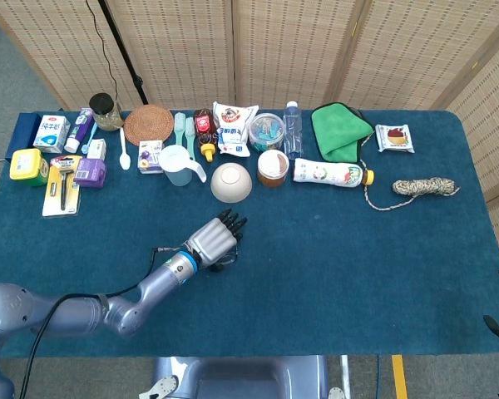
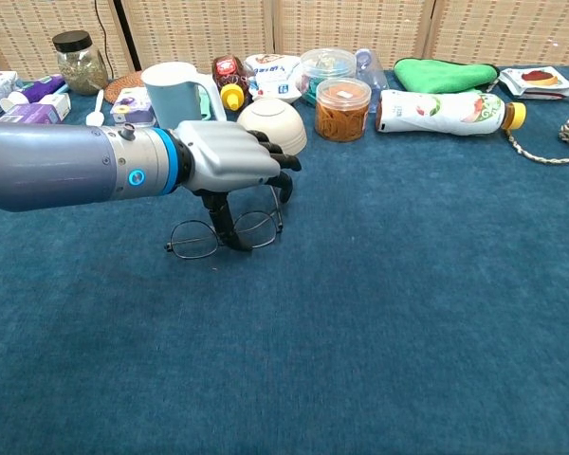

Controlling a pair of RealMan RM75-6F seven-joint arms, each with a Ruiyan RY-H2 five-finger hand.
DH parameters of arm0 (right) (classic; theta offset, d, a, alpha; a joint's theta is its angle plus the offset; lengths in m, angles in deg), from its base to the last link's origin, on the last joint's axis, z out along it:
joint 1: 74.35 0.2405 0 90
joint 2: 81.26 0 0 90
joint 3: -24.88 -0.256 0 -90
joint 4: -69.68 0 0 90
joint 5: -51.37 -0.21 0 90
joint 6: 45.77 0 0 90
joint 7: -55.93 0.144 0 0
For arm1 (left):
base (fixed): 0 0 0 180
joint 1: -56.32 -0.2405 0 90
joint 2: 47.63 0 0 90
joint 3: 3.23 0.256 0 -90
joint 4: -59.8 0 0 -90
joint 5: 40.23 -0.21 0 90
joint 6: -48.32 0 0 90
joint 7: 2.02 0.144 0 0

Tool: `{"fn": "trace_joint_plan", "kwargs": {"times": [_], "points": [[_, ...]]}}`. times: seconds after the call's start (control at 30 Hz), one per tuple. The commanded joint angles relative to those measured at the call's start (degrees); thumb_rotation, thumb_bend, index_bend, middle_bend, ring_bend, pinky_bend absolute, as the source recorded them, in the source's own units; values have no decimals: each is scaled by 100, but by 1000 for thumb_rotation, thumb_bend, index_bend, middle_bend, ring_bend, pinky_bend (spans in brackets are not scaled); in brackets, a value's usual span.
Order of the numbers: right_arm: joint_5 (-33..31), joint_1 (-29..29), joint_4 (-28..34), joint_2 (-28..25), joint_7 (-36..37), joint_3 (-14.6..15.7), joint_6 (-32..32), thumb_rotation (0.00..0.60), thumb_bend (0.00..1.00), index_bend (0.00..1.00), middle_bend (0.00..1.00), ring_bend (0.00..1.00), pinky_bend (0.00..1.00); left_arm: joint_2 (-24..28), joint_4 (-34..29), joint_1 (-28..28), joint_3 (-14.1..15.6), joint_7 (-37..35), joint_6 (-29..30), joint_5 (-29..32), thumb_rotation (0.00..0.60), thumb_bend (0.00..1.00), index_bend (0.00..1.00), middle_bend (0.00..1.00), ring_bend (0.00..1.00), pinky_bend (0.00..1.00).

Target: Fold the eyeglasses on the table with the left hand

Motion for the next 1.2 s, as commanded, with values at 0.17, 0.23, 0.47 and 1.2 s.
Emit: {"fn": "trace_joint_plan", "kwargs": {"times": [0.17,0.23,0.47,1.2], "points": [[-16,-11,15,-4,-10,-3,6,600,0,284,100,144,333,12,31,62,72,57,-58,51,383,199,224,0,0,0],[-21,-17,23,-12,-11,0,4,600,0,283,101,144,334,12,42,74,81,46,-69,63,387,199,225,0,0,0],[-27,-16,32,-2,-34,-5,-2,600,0,283,100,144,335,23,50,89,76,-17,-43,55,439,202,293,0,0,0],[-39,-8,58,9,-48,-39,12,600,0,286,100,144,341,76,-108,60,98,-126,65,175,484,207,471,0,0,0]]}}
